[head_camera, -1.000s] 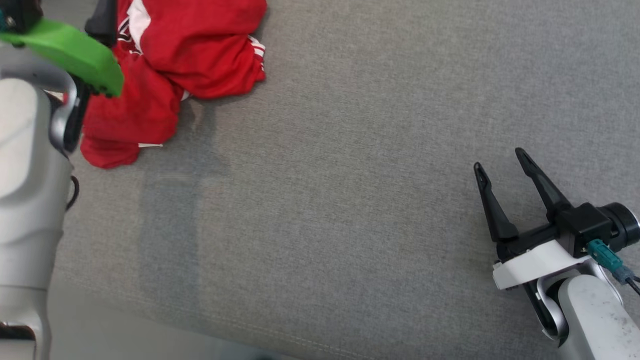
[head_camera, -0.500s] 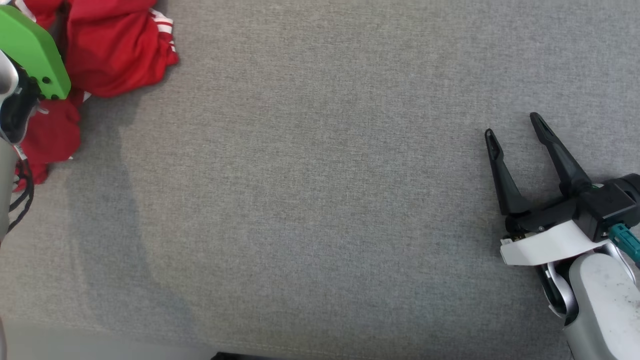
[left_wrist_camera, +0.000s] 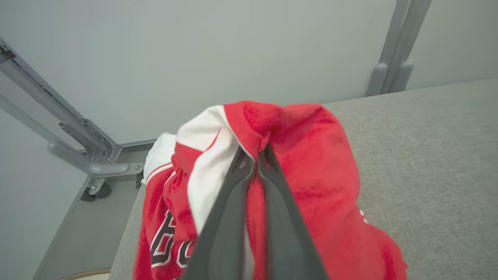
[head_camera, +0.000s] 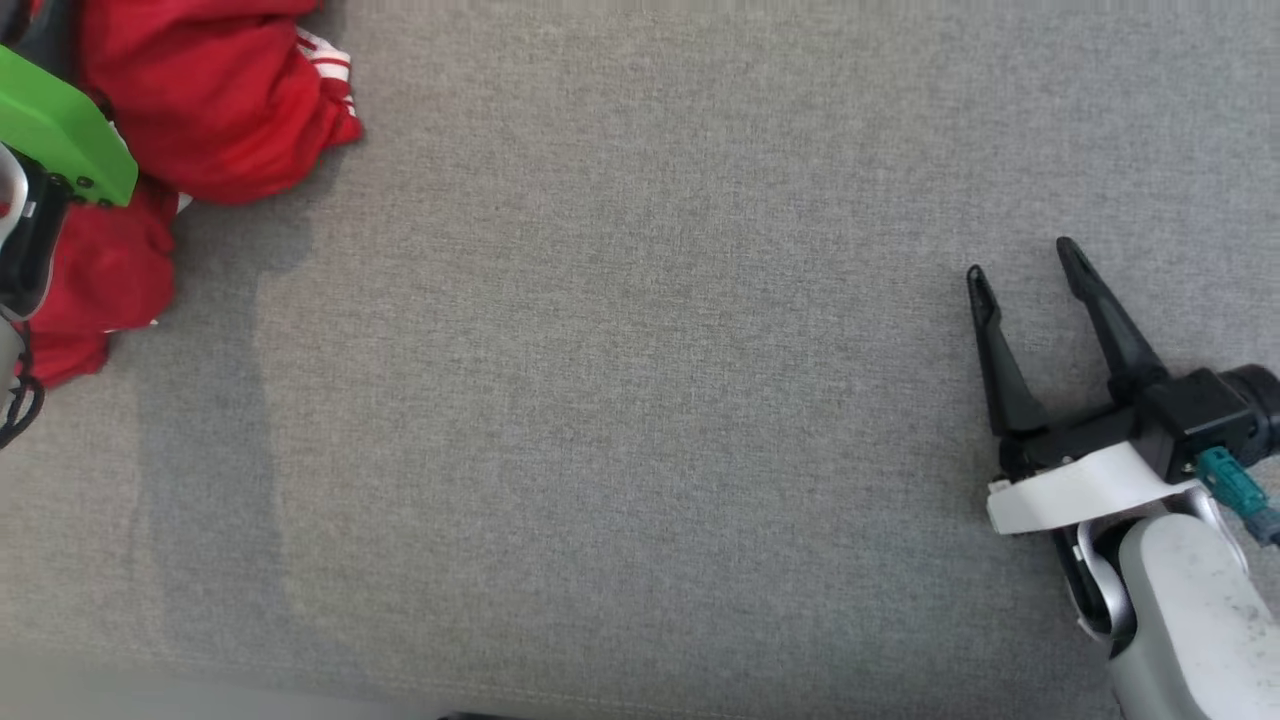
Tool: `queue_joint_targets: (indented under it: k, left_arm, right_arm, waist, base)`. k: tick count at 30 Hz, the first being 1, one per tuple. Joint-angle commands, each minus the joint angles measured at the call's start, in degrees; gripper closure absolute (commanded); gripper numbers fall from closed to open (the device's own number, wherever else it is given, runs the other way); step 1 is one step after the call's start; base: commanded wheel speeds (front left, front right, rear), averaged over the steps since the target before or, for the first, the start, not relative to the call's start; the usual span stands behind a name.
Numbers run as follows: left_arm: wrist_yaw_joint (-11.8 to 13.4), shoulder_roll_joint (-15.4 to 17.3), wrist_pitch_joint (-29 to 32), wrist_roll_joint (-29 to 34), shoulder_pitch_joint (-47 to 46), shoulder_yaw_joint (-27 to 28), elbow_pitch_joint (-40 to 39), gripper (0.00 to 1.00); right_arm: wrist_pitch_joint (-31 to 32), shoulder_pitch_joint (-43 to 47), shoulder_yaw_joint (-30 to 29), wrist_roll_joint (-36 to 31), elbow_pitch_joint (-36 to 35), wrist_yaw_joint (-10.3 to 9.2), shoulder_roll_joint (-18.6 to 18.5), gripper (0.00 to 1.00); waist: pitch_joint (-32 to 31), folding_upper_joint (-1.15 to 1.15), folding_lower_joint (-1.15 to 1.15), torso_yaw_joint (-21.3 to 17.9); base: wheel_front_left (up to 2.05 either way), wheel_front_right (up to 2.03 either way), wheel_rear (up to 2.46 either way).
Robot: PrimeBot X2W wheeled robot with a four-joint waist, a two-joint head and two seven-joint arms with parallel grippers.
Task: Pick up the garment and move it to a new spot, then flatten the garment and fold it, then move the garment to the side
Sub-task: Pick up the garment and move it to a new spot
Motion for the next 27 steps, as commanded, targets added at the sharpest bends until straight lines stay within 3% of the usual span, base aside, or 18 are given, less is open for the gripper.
queue_joint_targets:
  k: [1, 8, 13, 27]
  left_arm:
    - [0.14, 0.83, -1.33, -0.57, 0.40, -0.53, -0.64, 1.00]
    - [0.14, 2.25, -4.25, -0.22, -1.39, -2.82, -6.37, 1.00]
    - [0.14, 1.14, -3.77, -0.82, -2.37, -3.35, -10.39, 1.00]
    - [3.72, -3.55, 2.82, -7.50, 2.10, -3.15, -22.86, 1.00]
  right_arm:
    - [0.14, 1.32, 0.61, 0.29, 1.20, 0.00, 1.02, 0.00]
    - [0.07, 3.10, 1.21, 1.51, 2.96, -0.01, 4.56, 0.00]
    - [0.06, 5.46, 0.68, 2.08, 3.56, -0.01, 6.62, 0.00]
    - [0.06, 8.73, -0.07, 2.76, 3.35, -0.01, 9.62, 0.00]
  waist:
    - [-4.31, 0.00, 0.00, 0.60]
    - [-13.69, 0.00, 0.00, -0.58]
    - [-19.50, 0.00, 0.00, -2.93]
    - [-24.93, 0.00, 0.00, -15.37]
  base:
    - [0.00, 0.00, 0.00]
    - [0.00, 0.00, 0.00]
    - [0.00, 0.00, 0.00]
    - [0.00, 0.00, 0.00]
